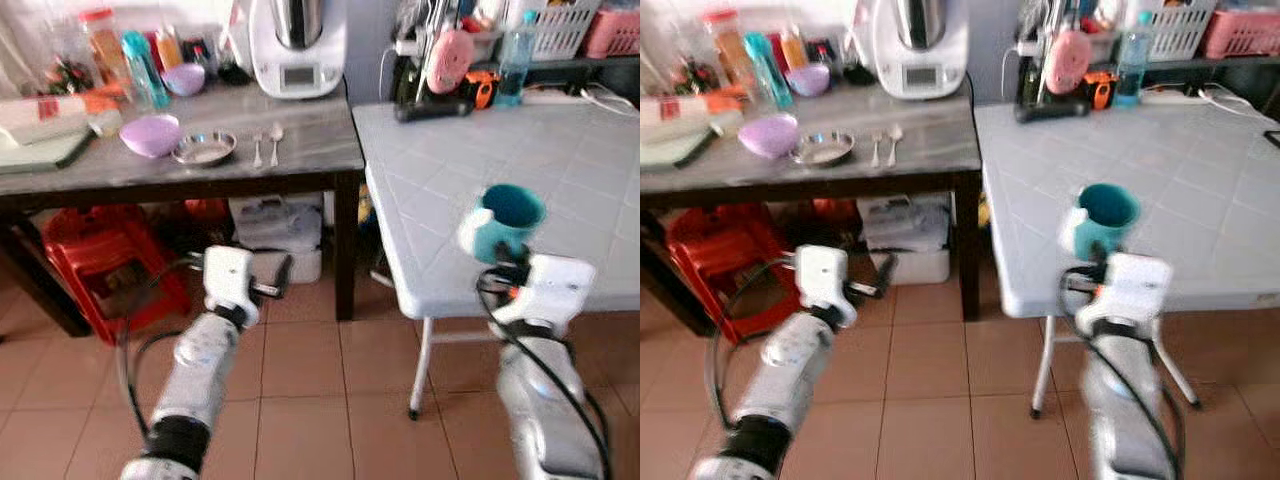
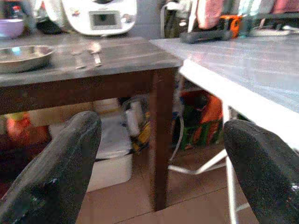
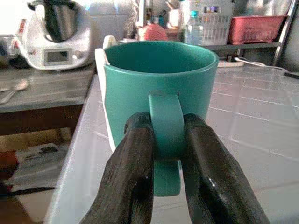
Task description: Setting the table
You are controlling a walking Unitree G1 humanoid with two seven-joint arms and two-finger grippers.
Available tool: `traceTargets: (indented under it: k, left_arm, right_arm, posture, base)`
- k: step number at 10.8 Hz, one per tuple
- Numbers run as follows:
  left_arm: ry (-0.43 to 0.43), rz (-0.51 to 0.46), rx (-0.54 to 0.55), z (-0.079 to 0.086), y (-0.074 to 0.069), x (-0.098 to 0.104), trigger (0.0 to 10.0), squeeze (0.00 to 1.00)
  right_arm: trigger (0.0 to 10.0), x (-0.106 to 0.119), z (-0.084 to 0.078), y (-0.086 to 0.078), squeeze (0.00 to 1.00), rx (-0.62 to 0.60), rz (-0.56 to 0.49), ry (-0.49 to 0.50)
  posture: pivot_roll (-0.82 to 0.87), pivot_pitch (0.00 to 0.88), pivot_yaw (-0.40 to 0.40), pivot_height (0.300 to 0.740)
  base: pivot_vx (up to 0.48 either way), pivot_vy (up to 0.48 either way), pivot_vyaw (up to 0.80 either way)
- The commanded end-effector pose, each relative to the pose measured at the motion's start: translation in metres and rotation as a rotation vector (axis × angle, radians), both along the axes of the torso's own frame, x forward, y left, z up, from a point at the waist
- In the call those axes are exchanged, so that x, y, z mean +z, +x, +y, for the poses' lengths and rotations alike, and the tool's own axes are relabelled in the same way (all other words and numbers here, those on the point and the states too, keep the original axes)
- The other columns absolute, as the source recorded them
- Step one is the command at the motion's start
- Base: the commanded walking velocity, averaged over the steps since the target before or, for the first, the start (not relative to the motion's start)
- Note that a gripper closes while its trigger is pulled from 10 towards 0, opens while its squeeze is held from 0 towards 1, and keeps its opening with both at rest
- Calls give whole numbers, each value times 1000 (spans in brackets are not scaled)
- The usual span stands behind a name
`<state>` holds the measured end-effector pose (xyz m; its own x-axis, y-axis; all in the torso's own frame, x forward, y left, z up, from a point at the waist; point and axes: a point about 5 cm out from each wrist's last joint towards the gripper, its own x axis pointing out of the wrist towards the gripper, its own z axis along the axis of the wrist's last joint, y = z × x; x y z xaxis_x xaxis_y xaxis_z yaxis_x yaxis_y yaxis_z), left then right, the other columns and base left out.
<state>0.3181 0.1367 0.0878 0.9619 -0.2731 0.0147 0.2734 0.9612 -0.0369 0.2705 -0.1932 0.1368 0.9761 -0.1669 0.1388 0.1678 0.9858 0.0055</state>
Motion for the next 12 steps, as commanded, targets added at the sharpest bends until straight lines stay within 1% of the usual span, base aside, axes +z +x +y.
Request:
traceTargets:
  k: [1,4,8,11,12]
  left_arm:
    - [4,-5,2,-2,2,2,10000,0]
    - [12,-5,-3,-2,4,2,10000,0]
    - [15,-7,-6,-3,5,3,10000,0]
    - [17,-4,-4,-3,5,3,10000,0]
    - [17,-6,4,-3,5,3,10000,0]
  right_arm:
    - [10000,3,-4,1,0,-16,-18,-5]
    - [10000,3,-4,0,0,-27,-25,-1]
    - [10000,3,-5,0,0,-35,-32,1]
    - [10000,3,-6,-1,0,-39,-32,0]
    - [10000,2,-6,-1,0,-39,-31,-1]
  posture:
    - [55,0,86,740]
    - [54,0,95,740]
    - [52,0,100,740]
    - [51,0,98,740]
    - [51,0,98,740]
  base:
    - [0,330,0]
    - [0,329,0]
    - [0,331,539]
    - [0,333,0]
    - [0,0,0]
